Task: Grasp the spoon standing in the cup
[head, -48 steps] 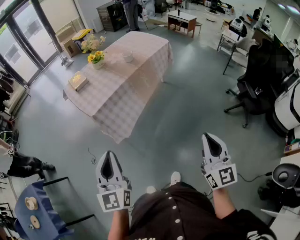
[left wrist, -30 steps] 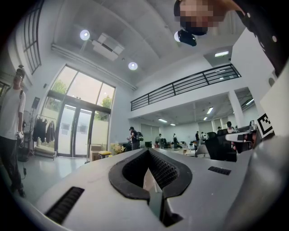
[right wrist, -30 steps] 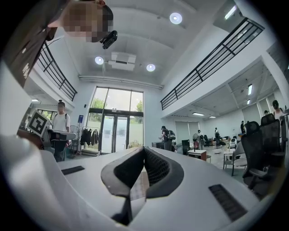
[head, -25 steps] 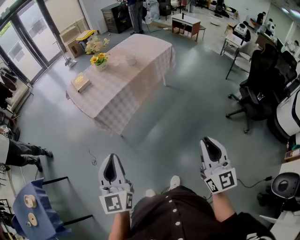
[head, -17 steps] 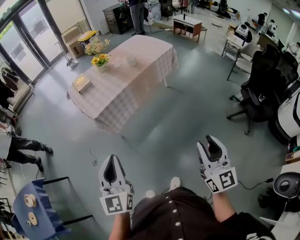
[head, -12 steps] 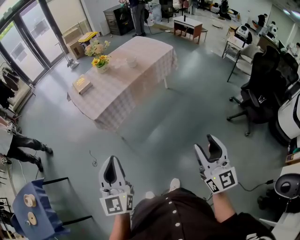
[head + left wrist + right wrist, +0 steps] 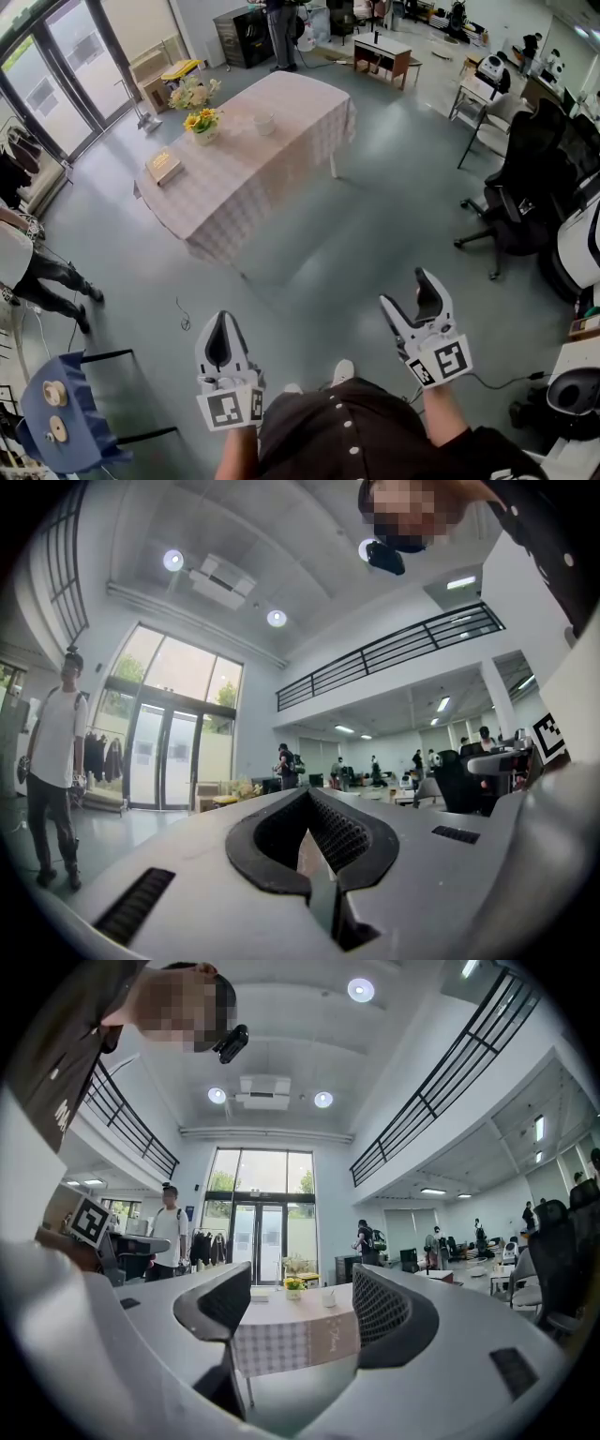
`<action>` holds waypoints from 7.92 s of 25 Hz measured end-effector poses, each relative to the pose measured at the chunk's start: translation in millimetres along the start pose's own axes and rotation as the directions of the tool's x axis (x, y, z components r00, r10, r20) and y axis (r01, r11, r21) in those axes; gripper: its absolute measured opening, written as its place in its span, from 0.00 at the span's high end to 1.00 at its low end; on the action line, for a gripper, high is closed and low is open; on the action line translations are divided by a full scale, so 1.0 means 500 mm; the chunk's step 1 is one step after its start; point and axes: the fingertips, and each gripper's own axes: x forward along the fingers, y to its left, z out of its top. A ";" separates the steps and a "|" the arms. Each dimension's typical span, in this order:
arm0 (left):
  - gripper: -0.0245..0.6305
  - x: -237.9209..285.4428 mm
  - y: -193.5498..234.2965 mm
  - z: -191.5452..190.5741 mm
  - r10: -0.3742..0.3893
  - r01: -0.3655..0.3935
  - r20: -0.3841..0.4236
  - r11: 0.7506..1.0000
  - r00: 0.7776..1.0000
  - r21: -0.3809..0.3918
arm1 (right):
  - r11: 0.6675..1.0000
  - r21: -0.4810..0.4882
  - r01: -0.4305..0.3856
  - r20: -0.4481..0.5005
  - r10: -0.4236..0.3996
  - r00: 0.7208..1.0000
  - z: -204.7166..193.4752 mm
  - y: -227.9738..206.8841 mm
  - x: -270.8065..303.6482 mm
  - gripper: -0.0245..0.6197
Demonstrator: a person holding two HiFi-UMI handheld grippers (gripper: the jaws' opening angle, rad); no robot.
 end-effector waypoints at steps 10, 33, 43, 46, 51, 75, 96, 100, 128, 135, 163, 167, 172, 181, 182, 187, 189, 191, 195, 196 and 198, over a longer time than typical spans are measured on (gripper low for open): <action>0.94 0.031 -0.087 -0.007 0.052 -0.052 -0.006 0.999 0.999 -0.016 | 0.998 0.009 -0.067 -0.002 0.067 0.998 -0.020 -0.088 -0.006 0.46; 0.94 0.273 -0.027 -0.042 0.035 -0.035 -0.005 0.999 0.999 -0.027 | 0.997 0.021 -0.069 -0.002 0.069 0.998 -0.056 -0.173 0.213 0.44; 0.94 0.443 0.062 -0.051 0.011 -0.012 -0.024 0.999 1.000 -0.045 | 0.998 0.018 -0.062 -0.024 0.063 0.998 -0.070 -0.199 0.403 0.44; 0.94 0.492 0.093 -0.045 0.008 -0.009 -0.015 0.999 1.000 -0.038 | 0.999 0.010 -0.050 -0.021 0.050 0.999 -0.066 -0.209 0.459 0.44; 0.94 0.566 0.145 -0.040 0.003 -0.003 -0.004 0.999 1.000 -0.036 | 0.999 0.007 -0.038 -0.011 0.038 0.999 -0.065 -0.215 0.543 0.44; 0.94 0.770 0.300 -0.093 -0.030 0.029 -0.010 0.998 1.000 -0.062 | 1.000 0.013 0.005 -0.011 -0.005 1.000 -0.097 -0.224 0.800 0.44; 0.94 1.120 0.216 -0.079 0.068 -0.069 -0.012 0.996 0.998 -0.052 | 0.994 0.021 -0.107 -0.003 0.107 0.994 -0.111 -0.512 1.076 0.44; 0.94 1.183 0.186 -0.070 0.081 -0.082 -0.015 0.995 0.997 -0.051 | 0.992 0.022 -0.125 0.005 0.125 0.992 -0.097 -0.573 1.121 0.43; 0.94 1.347 0.185 -0.109 0.323 -0.326 -0.053 0.944 0.945 -0.045 | 0.927 0.063 -0.369 -0.043 0.372 0.927 -0.167 -0.699 1.365 0.44; 0.94 1.368 0.257 -0.106 0.369 -0.370 -0.032 0.928 0.929 -0.045 | 0.911 0.046 -0.410 -0.020 0.411 0.911 -0.156 -0.660 1.461 0.43; 0.94 1.520 0.566 -0.119 0.404 -0.404 -0.002 0.913 0.915 -0.065 | 0.891 -0.006 -0.454 -0.008 0.454 0.891 -0.172 -0.496 1.809 0.43; 0.94 1.539 0.590 -0.129 0.386 -0.386 -0.010 0.920 0.922 -0.065 | 0.893 -0.013 -0.450 -0.017 0.450 0.893 -0.179 -0.484 1.833 0.44; 0.94 1.547 0.606 -0.135 0.391 -0.392 -0.037 0.917 0.920 -0.066 | 0.882 -0.017 -0.470 -0.047 0.469 0.882 -0.198 -0.478 1.853 0.44; 0.94 1.572 0.595 -0.142 0.483 -0.486 -0.054 0.871 0.874 -0.072 | 0.806 -0.024 -0.591 -0.067 0.589 0.805 -0.224 -0.478 1.924 0.43; 0.94 1.577 0.589 -0.139 0.496 -0.499 -0.051 0.863 0.867 -0.079 | 0.790 -0.033 -0.612 -0.075 0.608 0.790 -0.227 -0.478 1.932 0.43; 0.94 1.602 0.567 -0.144 0.540 -0.543 -0.051 0.836 0.840 -0.076 | 0.722 -0.065 -0.689 -0.110 0.681 0.724 -0.251 -0.486 1.963 0.43; 0.94 1.610 0.559 -0.151 0.555 -0.558 -0.059 0.826 0.830 -0.077 | 0.695 -0.078 -0.714 -0.125 0.704 0.699 -0.266 -0.489 1.971 0.43; 0.94 1.618 0.552 -0.155 0.567 -0.571 -0.067 0.818 0.821 -0.076 | 0.659 -0.101 -0.745 -0.129 0.734 0.667 -0.282 -0.485 1.977 0.43; 0.94 1.626 0.536 -0.171 0.573 -0.580 -0.100 0.811 0.814 -0.072 | 0.566 -0.166 -0.807 -0.155 0.793 0.589 -0.329 -0.456 1.970 0.43; 0.94 1.627 0.532 -0.177 0.573 -0.581 -0.109 0.811 0.812 -0.072 | 0.537 -0.187 -0.823 -0.183 0.804 0.566 -0.349 -0.449 1.963 0.42; 0.94 1.629 0.525 -0.188 0.574 -0.585 -0.126 0.808 0.809 -0.073 | 0.463 -0.218 -0.859 -0.309 0.802 0.511 -0.410 -0.447 1.946 0.42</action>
